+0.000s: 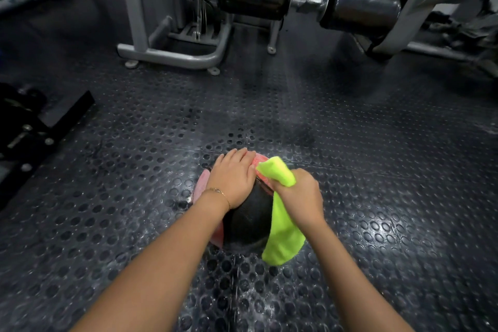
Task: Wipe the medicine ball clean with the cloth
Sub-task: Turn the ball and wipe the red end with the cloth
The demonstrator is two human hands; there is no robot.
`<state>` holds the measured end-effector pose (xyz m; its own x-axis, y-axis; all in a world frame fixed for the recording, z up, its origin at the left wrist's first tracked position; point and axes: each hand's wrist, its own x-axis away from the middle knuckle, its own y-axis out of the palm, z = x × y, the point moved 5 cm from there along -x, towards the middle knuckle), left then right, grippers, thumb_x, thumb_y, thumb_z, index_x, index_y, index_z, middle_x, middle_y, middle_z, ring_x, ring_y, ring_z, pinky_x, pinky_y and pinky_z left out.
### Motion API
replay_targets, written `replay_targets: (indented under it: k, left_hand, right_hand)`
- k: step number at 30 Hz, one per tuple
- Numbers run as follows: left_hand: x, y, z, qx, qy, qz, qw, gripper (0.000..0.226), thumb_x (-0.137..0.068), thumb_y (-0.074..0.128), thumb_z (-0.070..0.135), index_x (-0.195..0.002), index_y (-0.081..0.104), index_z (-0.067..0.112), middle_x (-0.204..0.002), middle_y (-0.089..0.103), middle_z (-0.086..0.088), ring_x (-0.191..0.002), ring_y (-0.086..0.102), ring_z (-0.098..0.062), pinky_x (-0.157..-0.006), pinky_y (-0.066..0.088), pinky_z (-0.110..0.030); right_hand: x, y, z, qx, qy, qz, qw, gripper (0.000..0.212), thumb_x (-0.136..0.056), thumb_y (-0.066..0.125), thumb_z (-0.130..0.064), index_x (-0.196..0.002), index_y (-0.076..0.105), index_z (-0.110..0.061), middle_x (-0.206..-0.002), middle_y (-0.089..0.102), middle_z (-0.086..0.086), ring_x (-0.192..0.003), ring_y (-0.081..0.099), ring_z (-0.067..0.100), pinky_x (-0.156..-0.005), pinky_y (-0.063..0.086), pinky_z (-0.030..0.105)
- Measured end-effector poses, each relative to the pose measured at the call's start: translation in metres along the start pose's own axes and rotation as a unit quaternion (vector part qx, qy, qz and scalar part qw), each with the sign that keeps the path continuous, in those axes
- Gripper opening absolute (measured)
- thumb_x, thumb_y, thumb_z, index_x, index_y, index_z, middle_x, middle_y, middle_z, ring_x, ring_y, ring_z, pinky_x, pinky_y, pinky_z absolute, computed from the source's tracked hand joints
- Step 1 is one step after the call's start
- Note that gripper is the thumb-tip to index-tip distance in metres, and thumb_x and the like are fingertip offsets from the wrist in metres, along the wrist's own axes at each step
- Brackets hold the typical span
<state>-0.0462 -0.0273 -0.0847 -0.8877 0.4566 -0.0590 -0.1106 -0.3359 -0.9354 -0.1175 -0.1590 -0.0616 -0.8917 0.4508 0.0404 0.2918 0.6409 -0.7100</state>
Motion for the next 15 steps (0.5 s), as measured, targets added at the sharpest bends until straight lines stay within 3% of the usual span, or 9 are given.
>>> replay_targets:
  k: [5,8,11,13,15]
  left_hand:
    - [0.002,0.0,0.001,0.005,0.007,-0.007,1.0,0.046,-0.101,0.025,0.028,-0.146,0.03,0.021,-0.153,0.029,0.0,-0.143,0.021,-0.018,-0.118,0.012,-0.033]
    - [-0.002,0.0,-0.003,0.012,-0.003,-0.021,1.0,0.046,-0.101,0.024,0.029,-0.146,0.028,0.024,-0.154,0.027,0.001,-0.143,0.019,-0.02,-0.118,0.012,-0.035]
    - [-0.006,0.001,-0.011,0.006,-0.118,-0.035,0.992,0.048,-0.1,0.022,0.035,-0.148,0.022,0.028,-0.155,0.025,-0.006,-0.143,0.018,-0.032,-0.116,0.017,-0.047]
    - [0.0,0.004,-0.011,0.051,-0.213,-0.022,0.975,0.051,-0.099,0.023,0.039,-0.148,0.02,0.026,-0.155,0.023,-0.011,-0.142,0.016,-0.036,-0.114,0.018,-0.052]
    - [0.005,0.004,-0.006,0.062,-0.227,0.02,0.972,0.05,-0.099,0.026,0.04,-0.147,0.027,0.024,-0.154,0.026,-0.009,-0.141,0.02,-0.033,-0.114,0.019,-0.05]
  right_hand:
    - [-0.017,-0.008,0.007,-0.001,0.048,0.023,0.999,0.029,-0.078,0.061,-0.032,-0.056,0.047,-0.019,-0.068,0.057,0.005,-0.074,0.057,0.032,-0.062,0.041,0.033]
    - [-0.007,-0.002,0.001,0.006,0.016,0.017,1.0,0.031,-0.077,0.063,-0.042,-0.061,0.05,-0.018,-0.075,0.06,0.009,-0.075,0.058,0.03,-0.062,0.04,0.033]
    - [0.011,0.004,-0.008,-0.012,-0.029,-0.01,0.999,0.038,-0.077,0.065,-0.046,-0.055,0.042,-0.025,-0.075,0.058,0.008,-0.071,0.054,0.025,-0.062,0.038,0.032]
    - [0.001,0.002,-0.001,-0.012,-0.006,0.005,1.0,0.031,-0.078,0.065,-0.037,-0.059,0.048,-0.021,-0.074,0.057,0.008,-0.075,0.057,0.03,-0.062,0.037,0.031]
    - [-0.012,-0.003,0.005,-0.016,0.032,0.022,0.999,0.022,-0.078,0.064,-0.033,-0.069,0.059,-0.013,-0.075,0.06,0.01,-0.079,0.059,0.034,-0.062,0.037,0.031]
